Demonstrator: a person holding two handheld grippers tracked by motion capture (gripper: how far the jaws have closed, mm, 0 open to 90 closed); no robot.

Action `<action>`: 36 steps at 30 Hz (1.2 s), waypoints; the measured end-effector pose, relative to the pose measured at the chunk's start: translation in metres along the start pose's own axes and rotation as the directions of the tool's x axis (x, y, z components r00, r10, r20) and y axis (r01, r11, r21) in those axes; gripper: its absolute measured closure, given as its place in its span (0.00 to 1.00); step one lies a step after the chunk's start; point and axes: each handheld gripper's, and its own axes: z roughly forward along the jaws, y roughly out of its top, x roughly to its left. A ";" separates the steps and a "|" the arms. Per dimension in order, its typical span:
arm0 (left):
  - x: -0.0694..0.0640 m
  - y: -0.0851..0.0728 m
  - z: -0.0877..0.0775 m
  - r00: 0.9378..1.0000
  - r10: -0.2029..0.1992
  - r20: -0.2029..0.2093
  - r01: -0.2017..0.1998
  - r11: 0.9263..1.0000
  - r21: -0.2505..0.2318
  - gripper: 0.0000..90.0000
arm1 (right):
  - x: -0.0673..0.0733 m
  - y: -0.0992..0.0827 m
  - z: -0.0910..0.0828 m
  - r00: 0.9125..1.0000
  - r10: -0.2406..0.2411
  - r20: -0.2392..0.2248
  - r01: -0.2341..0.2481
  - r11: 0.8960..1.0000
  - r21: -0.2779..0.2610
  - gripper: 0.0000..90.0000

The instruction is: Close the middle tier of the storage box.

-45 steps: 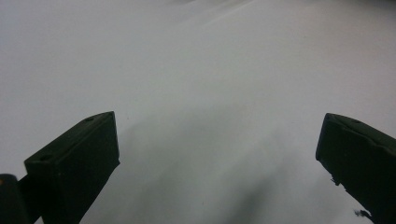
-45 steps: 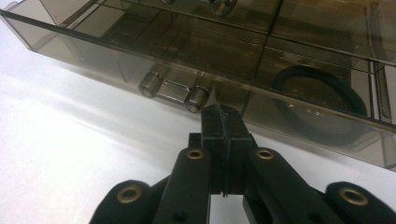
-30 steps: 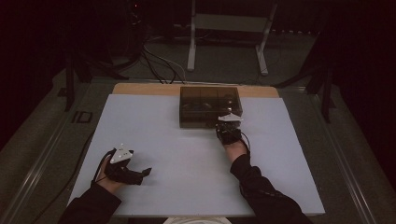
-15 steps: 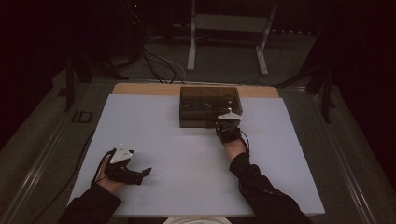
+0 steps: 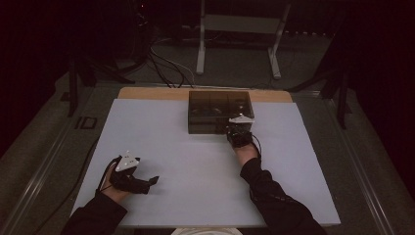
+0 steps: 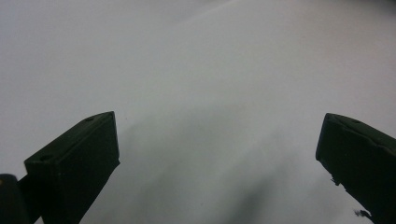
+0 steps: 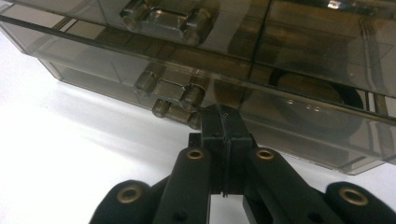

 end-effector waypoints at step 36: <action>0.000 0.000 0.000 1.000 0.002 0.000 -0.002 1.000 0.003 0.01 | 0.002 0.001 -0.007 1.000 -0.022 0.007 0.022 1.000 0.009 0.97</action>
